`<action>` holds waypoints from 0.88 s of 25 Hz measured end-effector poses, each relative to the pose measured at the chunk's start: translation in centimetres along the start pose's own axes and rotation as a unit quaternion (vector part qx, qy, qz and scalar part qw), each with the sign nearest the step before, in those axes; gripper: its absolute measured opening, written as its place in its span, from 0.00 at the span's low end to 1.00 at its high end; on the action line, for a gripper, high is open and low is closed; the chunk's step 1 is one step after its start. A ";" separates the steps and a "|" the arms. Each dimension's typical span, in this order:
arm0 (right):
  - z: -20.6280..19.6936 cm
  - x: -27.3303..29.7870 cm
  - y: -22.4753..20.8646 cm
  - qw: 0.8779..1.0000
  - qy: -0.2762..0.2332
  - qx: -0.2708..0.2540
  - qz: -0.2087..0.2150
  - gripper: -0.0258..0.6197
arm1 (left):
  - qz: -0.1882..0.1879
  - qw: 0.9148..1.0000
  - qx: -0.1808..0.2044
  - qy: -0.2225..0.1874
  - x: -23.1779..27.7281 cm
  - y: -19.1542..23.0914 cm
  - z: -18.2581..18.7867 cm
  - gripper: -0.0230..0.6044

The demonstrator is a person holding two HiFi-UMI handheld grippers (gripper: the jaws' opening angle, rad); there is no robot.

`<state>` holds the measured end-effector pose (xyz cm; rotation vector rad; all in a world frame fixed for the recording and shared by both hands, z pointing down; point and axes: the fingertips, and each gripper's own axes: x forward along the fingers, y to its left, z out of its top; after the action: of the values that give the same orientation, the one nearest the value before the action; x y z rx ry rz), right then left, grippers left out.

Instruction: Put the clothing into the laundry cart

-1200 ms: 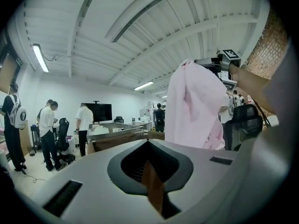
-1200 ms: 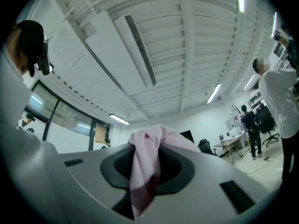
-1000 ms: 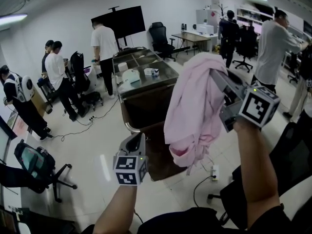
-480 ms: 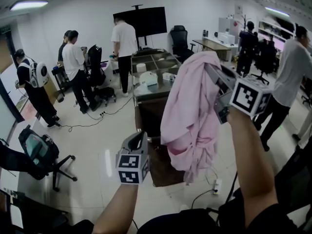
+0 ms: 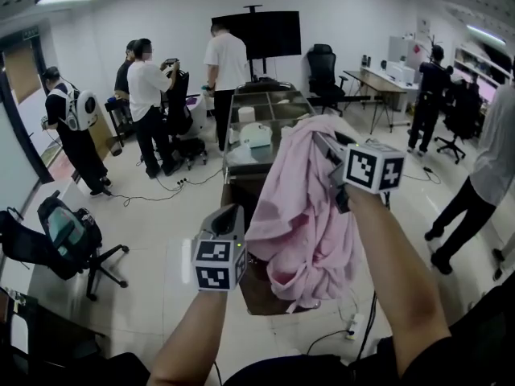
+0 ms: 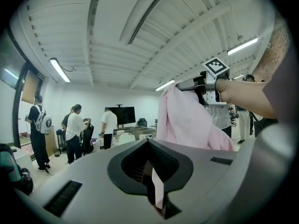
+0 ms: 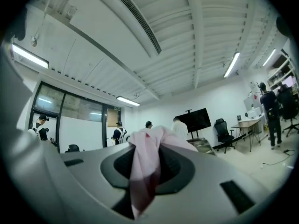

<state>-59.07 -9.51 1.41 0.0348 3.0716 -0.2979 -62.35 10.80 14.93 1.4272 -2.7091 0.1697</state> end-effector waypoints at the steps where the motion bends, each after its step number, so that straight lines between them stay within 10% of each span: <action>1: -0.5 0.7 -0.6 1.000 0.005 0.002 0.003 0.18 | 0.006 1.000 0.001 0.003 0.5 0.2 0.0 0.04; 22: -13.1 9.2 -8.0 0.985 0.173 0.013 0.015 0.27 | 0.051 0.998 0.003 0.044 7.2 0.6 -1.4 0.04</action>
<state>-69.16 -14.66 15.22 0.1507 3.4069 -0.3671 -66.89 5.40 17.12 1.2514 -2.7143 0.2412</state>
